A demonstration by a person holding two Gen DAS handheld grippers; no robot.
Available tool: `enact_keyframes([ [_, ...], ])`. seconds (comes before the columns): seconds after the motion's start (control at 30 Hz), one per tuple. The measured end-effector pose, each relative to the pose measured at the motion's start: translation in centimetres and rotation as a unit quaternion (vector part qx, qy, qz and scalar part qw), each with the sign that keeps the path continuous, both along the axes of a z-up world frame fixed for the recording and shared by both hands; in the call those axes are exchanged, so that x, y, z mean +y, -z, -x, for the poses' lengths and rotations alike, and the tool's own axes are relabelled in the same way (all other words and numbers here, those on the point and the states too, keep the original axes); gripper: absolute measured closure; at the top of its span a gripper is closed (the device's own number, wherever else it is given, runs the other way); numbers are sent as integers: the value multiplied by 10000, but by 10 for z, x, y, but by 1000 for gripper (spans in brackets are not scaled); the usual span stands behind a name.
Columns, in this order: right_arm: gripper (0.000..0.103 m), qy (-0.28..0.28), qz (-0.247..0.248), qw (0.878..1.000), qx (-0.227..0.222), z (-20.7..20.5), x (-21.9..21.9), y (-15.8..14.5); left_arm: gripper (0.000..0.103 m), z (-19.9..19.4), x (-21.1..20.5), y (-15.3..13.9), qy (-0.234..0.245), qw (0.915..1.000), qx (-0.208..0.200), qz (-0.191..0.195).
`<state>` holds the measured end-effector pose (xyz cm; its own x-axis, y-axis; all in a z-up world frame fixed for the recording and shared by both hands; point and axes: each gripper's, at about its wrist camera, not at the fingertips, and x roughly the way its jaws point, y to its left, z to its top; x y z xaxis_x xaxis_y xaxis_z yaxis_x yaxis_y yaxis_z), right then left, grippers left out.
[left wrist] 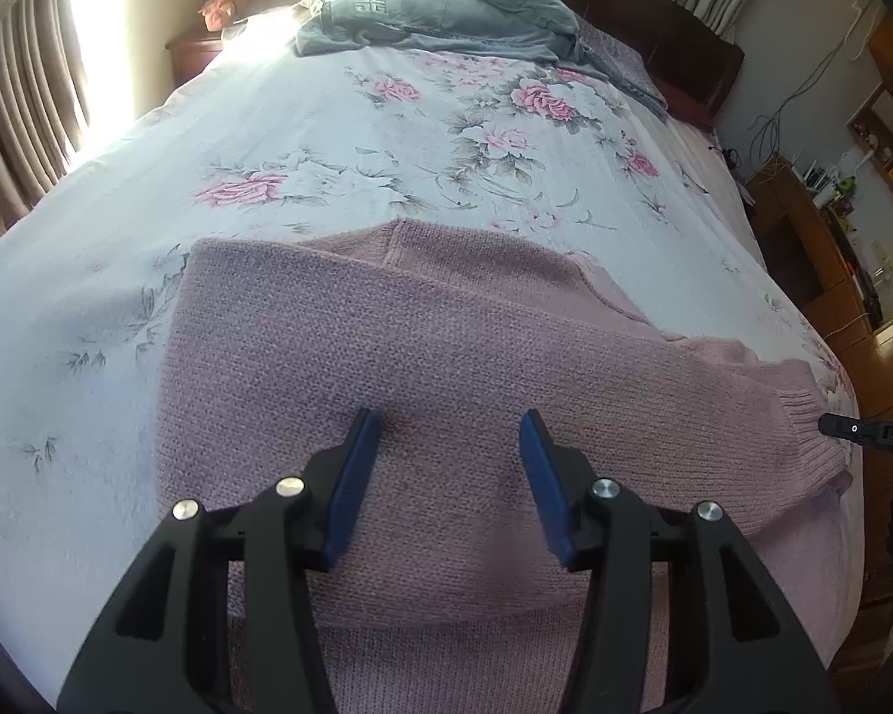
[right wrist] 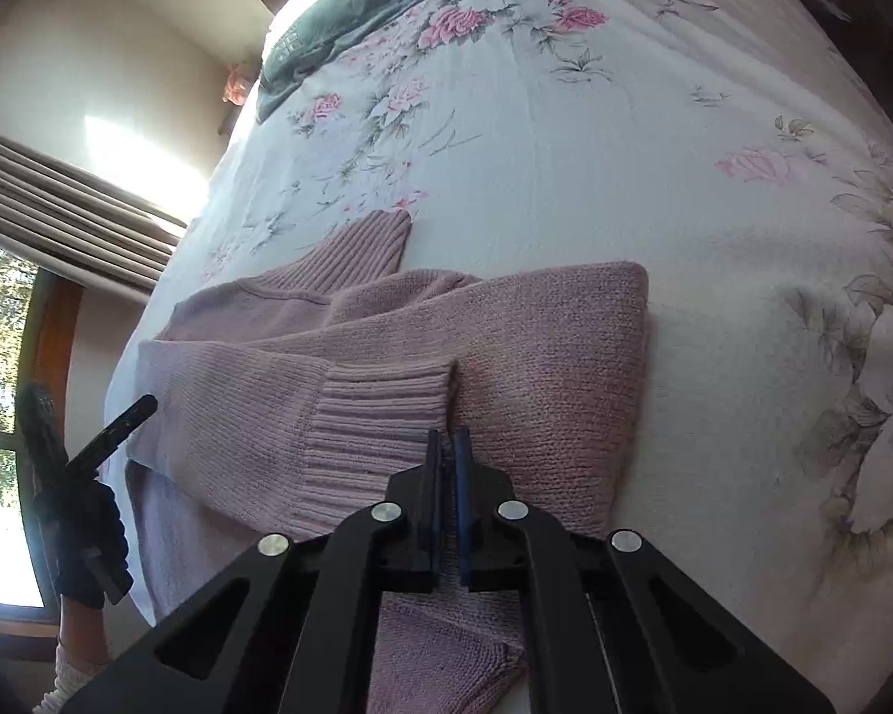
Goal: Fold small clothes
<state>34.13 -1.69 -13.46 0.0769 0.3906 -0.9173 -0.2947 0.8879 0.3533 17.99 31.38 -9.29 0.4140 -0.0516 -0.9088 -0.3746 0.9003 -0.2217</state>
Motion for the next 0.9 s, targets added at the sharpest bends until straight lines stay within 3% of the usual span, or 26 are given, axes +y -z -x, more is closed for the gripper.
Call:
enact_keyframes([
  [0.13, 102, -38, -167, 9998, 134, -2, -11, 8, 54, -3, -3, 2, 128, 9997, 109, -182],
  [0.23, 89, -76, -353, 9993, -28, -8, -10, -7, 53, -10, -5, -6, 145, 9996, 161, -163],
  [0.4, 84, -324, -412, 9986, -26, -40, 25, -15, 52, -53, -17, -23, 373, 9991, 21, -219],
  [0.47, 67, -379, -466, 9981, 96, -61, 46, -9, 50, -81, -26, -22, 542, 9981, 38, -282],
  [0.7, 55, -521, -442, 9947, 768, -124, 130, 56, 48, -181, -45, 42, 789, 9937, 780, 180],
  [0.77, 49, -468, -414, 9933, 974, -136, 144, 81, 48, -198, -44, 65, 733, 9921, 985, 261],
  [0.9, 49, -484, -198, 9912, 1216, -148, 163, 122, 48, -214, -38, 107, 700, 9861, 1404, 555],
])
